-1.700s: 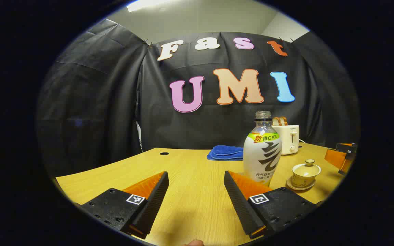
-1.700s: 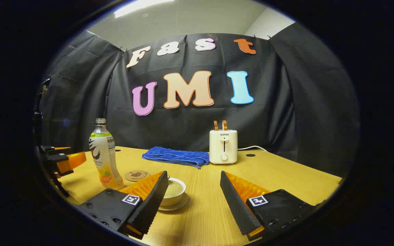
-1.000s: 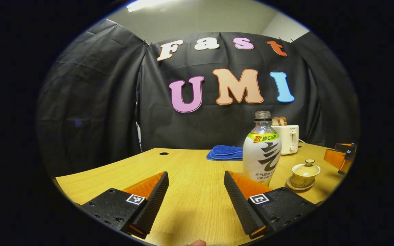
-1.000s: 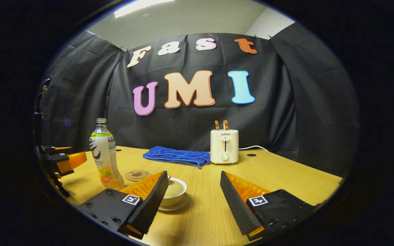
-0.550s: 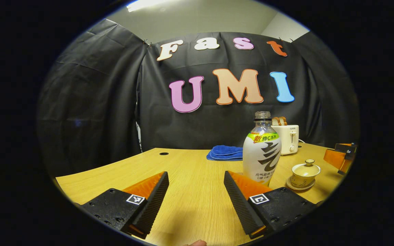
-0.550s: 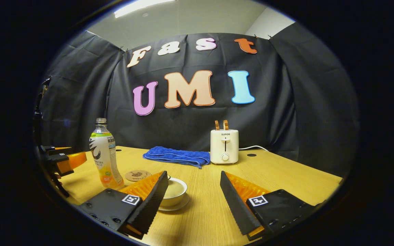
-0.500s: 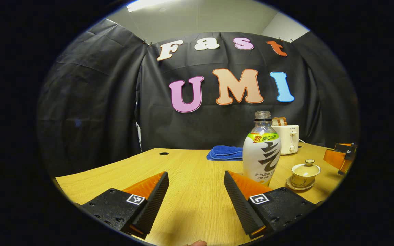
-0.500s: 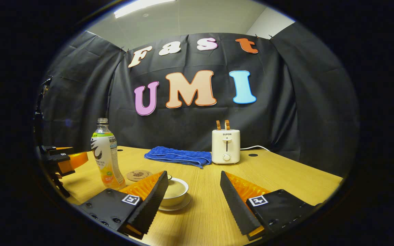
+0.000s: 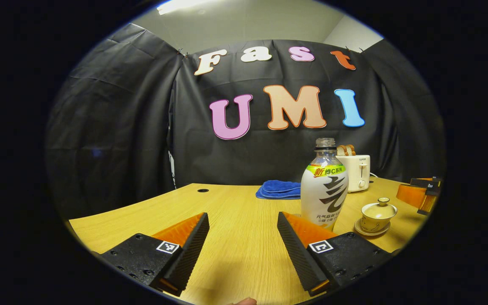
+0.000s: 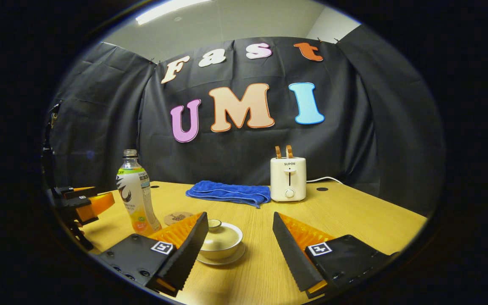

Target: Open the teacup lid with one hand, grasp the water bottle and pour water into the teacup with the other hand; after pouring, place the water bottle on the coaster and then close the teacup lid.

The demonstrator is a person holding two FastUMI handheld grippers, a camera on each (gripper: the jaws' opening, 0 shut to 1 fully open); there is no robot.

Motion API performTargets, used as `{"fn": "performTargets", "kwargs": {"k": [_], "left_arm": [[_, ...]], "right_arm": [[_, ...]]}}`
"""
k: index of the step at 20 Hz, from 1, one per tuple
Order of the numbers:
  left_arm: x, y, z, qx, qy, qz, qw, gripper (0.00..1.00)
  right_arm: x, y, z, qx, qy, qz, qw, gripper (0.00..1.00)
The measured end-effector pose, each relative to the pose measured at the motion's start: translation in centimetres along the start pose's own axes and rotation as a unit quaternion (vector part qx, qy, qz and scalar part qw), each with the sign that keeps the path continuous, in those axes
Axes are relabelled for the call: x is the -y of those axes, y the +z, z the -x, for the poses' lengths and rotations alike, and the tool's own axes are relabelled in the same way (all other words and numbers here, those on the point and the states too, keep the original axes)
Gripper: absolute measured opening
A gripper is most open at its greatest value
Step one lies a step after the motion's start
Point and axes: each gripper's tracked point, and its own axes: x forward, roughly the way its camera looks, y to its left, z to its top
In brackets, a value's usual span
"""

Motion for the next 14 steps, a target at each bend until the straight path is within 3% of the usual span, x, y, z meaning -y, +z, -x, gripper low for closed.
{"fn": "performTargets", "kwargs": {"k": [9, 12, 14], "left_arm": [[0.0, 0.0, 0.0, 0.000, 0.000, 0.000, 1.000, 0.94], [0.1, 0.0, -0.1, 0.000, -0.001, 0.001, 1.000, 0.94], [0.0, 0.0, -0.1, 0.000, -0.001, 0.001, 1.000, 0.94]], "right_arm": [[-3.1, -1.2, -1.9, -0.030, 0.035, 0.036, 0.998, 1.00], [-3.8, -1.9, -2.4, -0.043, 0.041, 0.044, 0.997, 0.94], [-4.0, -2.6, -2.7, -0.054, 0.044, 0.045, 0.997, 0.96]]}}
